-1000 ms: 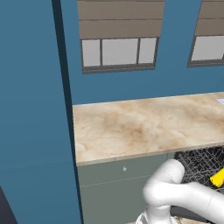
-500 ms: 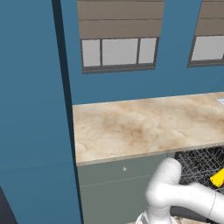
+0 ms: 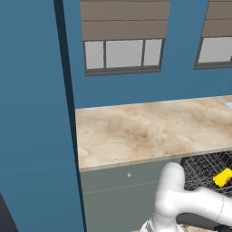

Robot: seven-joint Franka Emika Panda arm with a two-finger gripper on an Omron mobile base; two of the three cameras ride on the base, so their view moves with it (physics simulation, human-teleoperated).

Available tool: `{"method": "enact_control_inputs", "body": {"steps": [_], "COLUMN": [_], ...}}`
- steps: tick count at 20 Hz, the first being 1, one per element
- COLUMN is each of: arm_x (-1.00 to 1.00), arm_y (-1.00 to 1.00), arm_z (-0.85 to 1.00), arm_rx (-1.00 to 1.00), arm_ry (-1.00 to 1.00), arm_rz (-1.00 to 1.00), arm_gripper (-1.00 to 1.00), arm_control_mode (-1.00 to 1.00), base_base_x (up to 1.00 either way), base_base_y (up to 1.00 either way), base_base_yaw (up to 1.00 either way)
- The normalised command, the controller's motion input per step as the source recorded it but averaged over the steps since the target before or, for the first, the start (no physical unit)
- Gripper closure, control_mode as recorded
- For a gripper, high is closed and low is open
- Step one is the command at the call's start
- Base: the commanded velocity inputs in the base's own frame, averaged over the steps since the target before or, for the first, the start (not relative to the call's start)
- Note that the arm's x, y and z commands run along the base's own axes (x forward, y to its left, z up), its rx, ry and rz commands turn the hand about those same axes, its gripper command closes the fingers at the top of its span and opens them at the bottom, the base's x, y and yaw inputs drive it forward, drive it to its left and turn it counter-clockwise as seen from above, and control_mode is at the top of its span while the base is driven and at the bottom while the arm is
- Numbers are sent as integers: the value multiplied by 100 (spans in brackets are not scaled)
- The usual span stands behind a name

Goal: Pick up the cup and bowl from the counter, place them in the dishwasher, and close the dishwasher door.

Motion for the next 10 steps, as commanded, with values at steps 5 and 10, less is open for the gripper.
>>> {"method": "enact_control_inputs", "body": {"steps": [5, 10], "arm_x": [-2, -47], "arm_y": [-18, -13], "arm_z": [-45, -27], "arm_rx": [0, 0], "arm_ry": [1, 0], "arm_rz": [5, 10], "arm_gripper": [-100, -100], "arm_control_mode": [-100, -100], "base_base_x": [0, 0], "base_base_y": [0, 0], "base_base_yaw": [0, 0]}}
